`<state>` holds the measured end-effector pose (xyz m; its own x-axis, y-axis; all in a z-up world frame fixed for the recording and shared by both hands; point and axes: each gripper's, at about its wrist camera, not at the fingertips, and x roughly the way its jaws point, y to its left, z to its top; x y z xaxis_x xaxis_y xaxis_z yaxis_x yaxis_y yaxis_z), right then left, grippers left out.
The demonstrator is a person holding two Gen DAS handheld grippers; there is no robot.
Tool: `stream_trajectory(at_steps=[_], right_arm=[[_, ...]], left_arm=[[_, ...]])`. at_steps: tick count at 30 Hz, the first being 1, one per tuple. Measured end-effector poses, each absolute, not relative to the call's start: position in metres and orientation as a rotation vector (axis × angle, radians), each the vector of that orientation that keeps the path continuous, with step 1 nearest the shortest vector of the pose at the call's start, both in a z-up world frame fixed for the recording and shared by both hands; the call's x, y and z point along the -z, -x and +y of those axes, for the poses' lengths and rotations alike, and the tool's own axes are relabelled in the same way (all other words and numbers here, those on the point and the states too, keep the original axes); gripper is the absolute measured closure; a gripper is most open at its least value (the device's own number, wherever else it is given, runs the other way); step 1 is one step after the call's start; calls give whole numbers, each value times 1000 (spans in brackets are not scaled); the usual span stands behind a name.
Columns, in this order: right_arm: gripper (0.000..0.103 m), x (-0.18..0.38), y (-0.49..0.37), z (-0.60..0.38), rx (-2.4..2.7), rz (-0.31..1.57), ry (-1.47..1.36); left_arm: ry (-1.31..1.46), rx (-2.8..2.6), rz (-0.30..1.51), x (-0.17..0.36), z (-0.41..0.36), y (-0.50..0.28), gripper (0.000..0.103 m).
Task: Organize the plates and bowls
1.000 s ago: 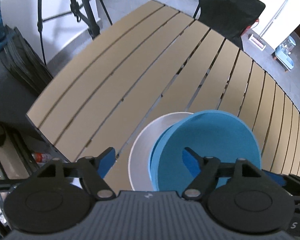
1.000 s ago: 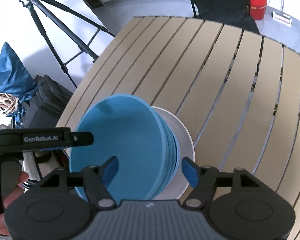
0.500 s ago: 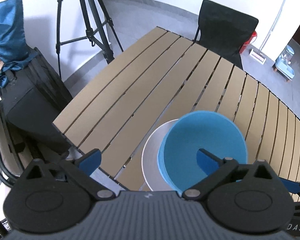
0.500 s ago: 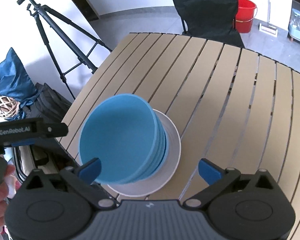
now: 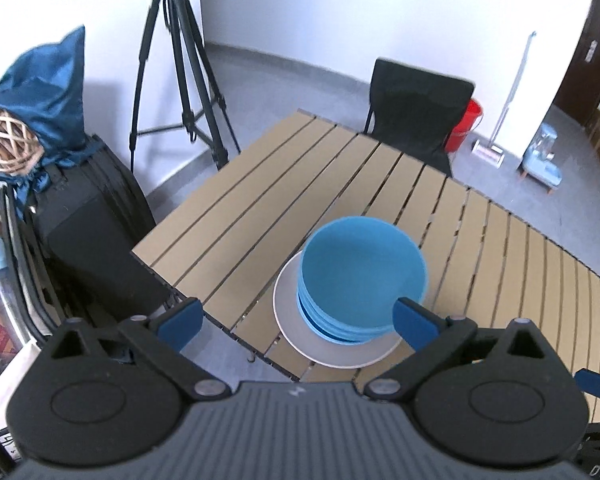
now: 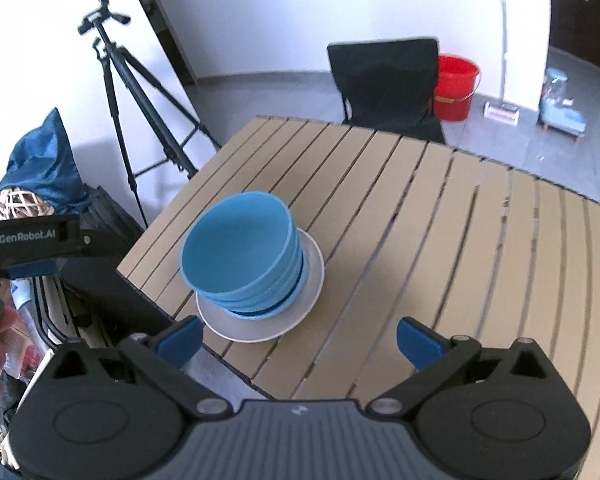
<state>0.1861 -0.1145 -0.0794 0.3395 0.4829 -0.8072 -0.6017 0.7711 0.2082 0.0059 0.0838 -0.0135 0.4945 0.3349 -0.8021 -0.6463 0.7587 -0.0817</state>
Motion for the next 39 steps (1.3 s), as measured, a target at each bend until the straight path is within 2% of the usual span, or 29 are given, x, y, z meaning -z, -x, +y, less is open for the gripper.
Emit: stream_trajectory(at_steps=[14, 22, 39], right_arm=[[0, 34, -62, -202, -661, 815, 116], [0, 27, -7, -222, -637, 718, 118], [0, 29, 90, -203, -404, 683, 73]], left_arm=[[238, -611, 741, -35, 2, 108, 0], [178, -544, 715, -39, -28, 149, 0], [57, -315, 675, -22, 10, 204, 0]])
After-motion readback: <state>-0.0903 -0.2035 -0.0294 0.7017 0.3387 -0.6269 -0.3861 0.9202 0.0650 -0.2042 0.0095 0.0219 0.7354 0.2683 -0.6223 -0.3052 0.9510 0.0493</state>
